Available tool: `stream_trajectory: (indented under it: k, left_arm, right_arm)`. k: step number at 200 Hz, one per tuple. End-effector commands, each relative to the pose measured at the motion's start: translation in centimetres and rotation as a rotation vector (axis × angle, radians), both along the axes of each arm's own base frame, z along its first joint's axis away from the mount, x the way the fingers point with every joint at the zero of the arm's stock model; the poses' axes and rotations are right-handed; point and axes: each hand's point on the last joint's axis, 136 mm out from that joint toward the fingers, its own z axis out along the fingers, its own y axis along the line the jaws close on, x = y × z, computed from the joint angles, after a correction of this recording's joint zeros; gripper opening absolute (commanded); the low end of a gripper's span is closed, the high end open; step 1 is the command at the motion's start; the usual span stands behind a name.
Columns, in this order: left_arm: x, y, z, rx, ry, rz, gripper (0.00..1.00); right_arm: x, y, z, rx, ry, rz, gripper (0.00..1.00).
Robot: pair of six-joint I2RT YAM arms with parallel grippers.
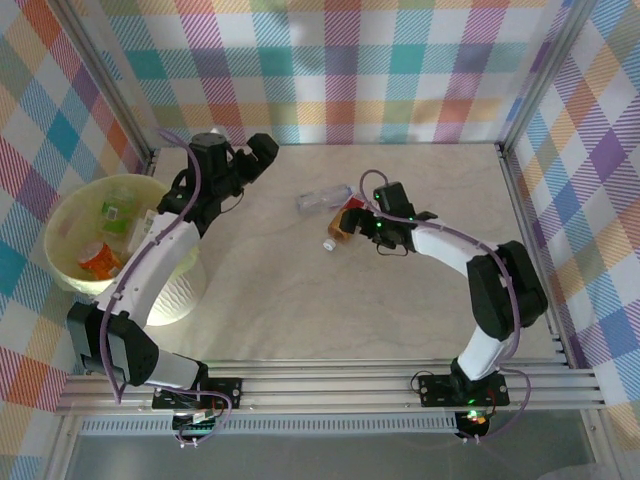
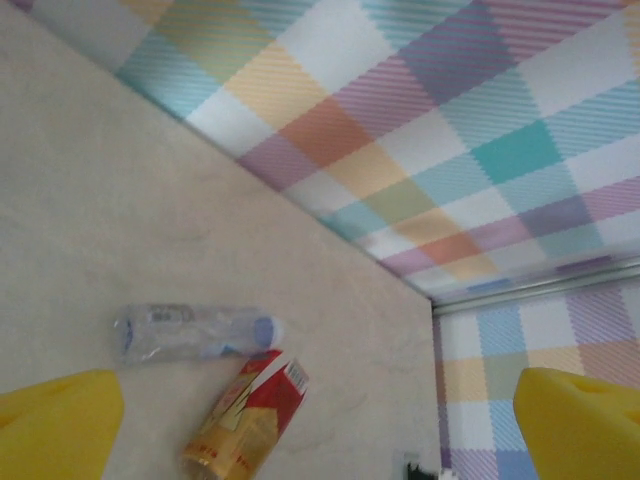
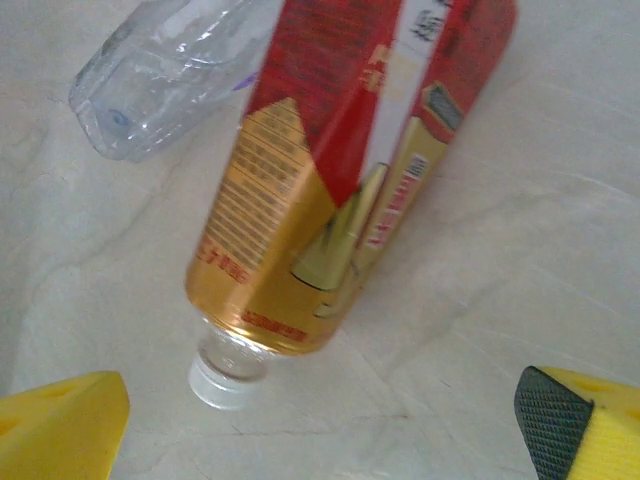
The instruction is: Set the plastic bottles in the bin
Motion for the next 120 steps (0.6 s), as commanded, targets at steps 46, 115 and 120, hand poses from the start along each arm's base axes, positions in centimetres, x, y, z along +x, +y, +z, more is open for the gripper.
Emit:
stream_trajectory:
  k: [46, 115, 120]
  left_arm:
    - [-0.8, -1.2, -2.8, 0.005, 0.056, -0.057, 1.0]
    - [-1.4, -1.0, -5.6, 0.019, 0.132, -0.052, 1.0]
    - [-1.4, -1.0, -5.7, 0.018, 0.137, -0.051, 1.0]
  right_arm:
    - [1.9, 0.9, -2.4, -0.193, 0.136, -0.165, 1.0]
    - [3.5, 1.7, -5.9, -0.286, 0.165, -0.234, 1.0]
    - [3.5, 1.5, -6.0, -0.294, 0.164, -0.239, 1.0]
